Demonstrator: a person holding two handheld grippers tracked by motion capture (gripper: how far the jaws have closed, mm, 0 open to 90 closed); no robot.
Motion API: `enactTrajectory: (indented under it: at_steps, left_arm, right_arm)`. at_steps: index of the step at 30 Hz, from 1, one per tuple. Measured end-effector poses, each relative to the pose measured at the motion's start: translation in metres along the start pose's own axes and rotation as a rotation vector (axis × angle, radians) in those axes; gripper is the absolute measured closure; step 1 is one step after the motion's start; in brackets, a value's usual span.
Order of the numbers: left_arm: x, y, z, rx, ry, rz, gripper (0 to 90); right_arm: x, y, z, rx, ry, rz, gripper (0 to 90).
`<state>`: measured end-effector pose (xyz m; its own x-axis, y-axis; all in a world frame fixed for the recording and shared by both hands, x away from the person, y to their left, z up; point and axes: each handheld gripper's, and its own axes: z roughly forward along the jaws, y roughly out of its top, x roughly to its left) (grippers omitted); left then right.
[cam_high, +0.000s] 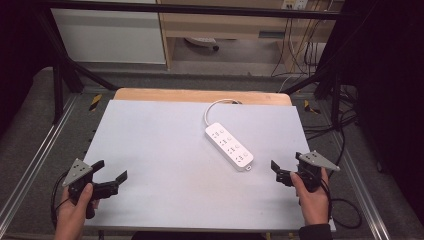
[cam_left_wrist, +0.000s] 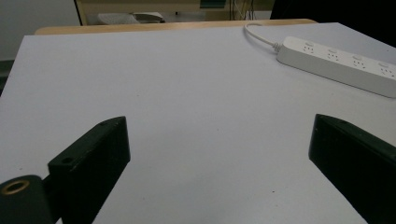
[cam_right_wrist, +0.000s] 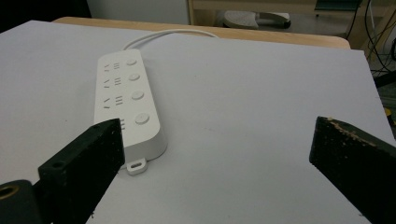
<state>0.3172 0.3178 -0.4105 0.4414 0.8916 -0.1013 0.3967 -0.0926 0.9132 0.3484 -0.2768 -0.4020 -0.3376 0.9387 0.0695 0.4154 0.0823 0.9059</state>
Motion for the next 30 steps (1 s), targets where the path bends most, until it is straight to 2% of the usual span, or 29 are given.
enactTrajectory:
  at_steps: [14, 25, 30]
  left_arm:
    - [-0.001, 0.0, 0.0, 0.003, 0.005, 0.006, 5.2]
    - [0.0, 0.0, -0.001, 0.008, 0.006, 0.004, 5.2]
    - [0.0, -0.001, 0.0, 0.008, 0.005, 0.003, 5.2]
  right_arm:
    - [0.002, 0.006, -0.003, -0.02, 0.017, 0.013, 3.2]
    - [0.013, 0.02, 0.01, 0.006, 0.057, -0.023, 2.8]
    - [0.015, 0.019, 0.013, 0.011, 0.069, -0.012, 2.8]
